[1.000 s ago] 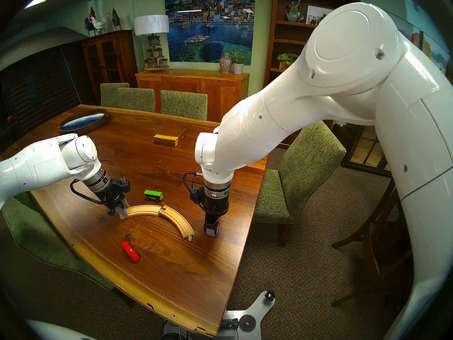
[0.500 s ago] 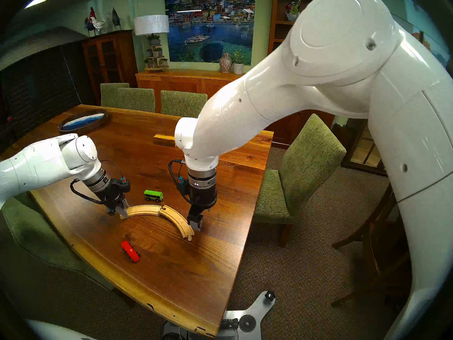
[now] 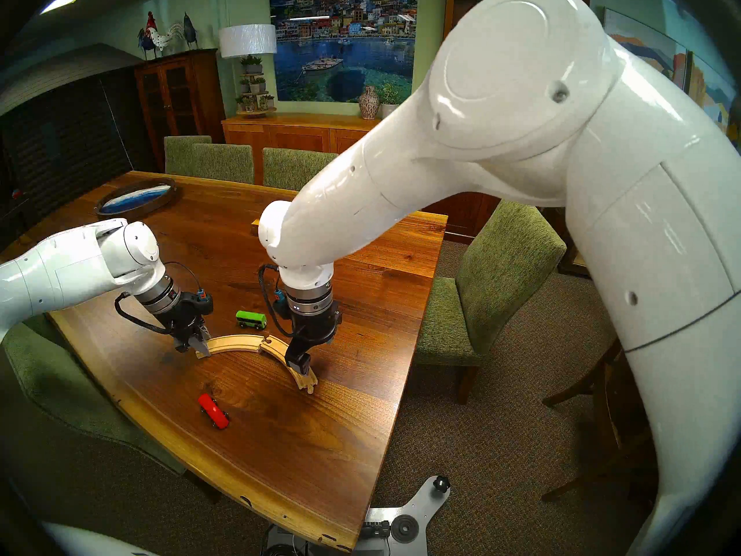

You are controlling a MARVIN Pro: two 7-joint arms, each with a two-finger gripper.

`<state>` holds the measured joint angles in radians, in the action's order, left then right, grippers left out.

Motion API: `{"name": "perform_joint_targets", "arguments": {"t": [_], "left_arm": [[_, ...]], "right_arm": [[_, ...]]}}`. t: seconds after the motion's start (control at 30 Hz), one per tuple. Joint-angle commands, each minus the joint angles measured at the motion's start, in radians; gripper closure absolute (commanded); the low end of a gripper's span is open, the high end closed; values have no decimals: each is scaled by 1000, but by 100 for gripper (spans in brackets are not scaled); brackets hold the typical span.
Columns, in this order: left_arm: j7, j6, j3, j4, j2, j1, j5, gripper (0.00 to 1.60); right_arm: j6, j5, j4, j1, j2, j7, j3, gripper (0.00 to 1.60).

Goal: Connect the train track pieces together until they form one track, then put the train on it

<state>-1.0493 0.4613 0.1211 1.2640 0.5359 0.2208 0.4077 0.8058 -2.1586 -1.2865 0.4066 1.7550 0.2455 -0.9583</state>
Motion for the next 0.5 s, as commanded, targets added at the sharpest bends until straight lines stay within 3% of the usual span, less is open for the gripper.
{"name": "perform_joint_targets", "arguments": {"t": [0.0,0.47], "left_arm": [[14,-3,-1,-3,-3,0,-7,160],[14,-3,-2,-3,-3,1,-7,160]], "right_arm": [[-59,18,15,-13,-42,28,5,0],[-93,94,116,-92,-40,184,-17,0]]}}
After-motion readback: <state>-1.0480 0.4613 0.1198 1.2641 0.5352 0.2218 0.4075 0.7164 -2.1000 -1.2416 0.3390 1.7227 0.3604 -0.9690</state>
